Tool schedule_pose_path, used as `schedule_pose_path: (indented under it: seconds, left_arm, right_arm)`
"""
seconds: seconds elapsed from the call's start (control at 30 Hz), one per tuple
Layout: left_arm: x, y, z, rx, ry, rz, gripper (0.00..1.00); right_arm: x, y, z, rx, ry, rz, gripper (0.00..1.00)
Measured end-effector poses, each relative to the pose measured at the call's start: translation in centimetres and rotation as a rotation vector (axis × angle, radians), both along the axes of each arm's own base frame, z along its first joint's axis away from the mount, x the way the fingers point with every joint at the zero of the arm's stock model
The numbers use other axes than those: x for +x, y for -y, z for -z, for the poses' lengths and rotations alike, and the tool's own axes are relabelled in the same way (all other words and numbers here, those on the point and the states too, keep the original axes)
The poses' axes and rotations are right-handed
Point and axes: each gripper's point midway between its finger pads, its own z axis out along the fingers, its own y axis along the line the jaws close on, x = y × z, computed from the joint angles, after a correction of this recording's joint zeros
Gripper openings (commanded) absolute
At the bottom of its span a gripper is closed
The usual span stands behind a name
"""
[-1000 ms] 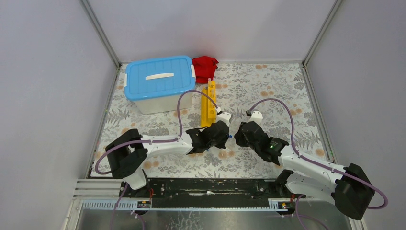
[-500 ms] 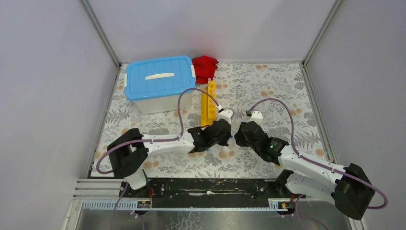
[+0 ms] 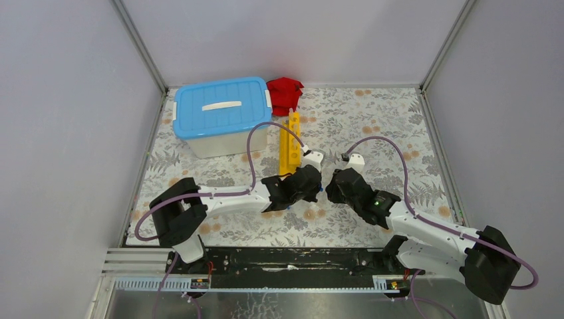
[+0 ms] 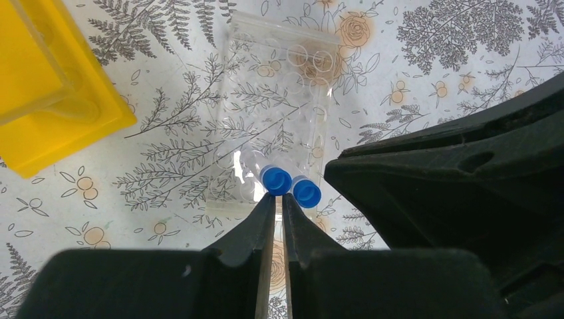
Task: Organize the chemistry lab equipment
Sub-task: Adjust the test tube in the slot of the test tube rack.
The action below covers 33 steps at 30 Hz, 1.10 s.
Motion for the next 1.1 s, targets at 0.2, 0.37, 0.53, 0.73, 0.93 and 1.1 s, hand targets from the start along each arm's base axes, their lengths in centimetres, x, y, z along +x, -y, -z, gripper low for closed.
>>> schedule_pose_path:
  seconds: [0.2, 0.37, 0.53, 0.73, 0.93, 1.1]
  left_arm:
    - [0.5, -0.3, 0.0, 0.004, 0.01, -0.023, 0.15]
    - [0.8, -0.5, -0.1, 0.005, 0.014, -0.038, 0.15]
    - [1.0, -0.6, -0.1, 0.006, 0.016, -0.043, 0.15]
    - [1.2, -0.7, 0.1, 0.009, 0.014, -0.047, 0.15]
    - [1.3, -0.7, 0.5, 0.016, 0.01, -0.049, 0.15]
    - [1.5, -0.8, 0.5, 0.016, 0.01, -0.053, 0.15]
  right_arm:
    - [0.0, 0.0, 0.0, -0.001, -0.001, 0.0, 0.21]
    - [0.1, 0.0, 0.0, 0.0, 0.001, 0.0, 0.21]
    - [0.2, -0.2, -0.1, 0.006, 0.005, 0.0, 0.21]
    - [0.2, -0.2, -0.1, 0.006, 0.006, 0.0, 0.21]
    - [0.2, -0.2, -0.1, 0.007, 0.006, 0.0, 0.21]
    - [0.2, -0.2, -0.1, 0.006, 0.006, 0.001, 0.21]
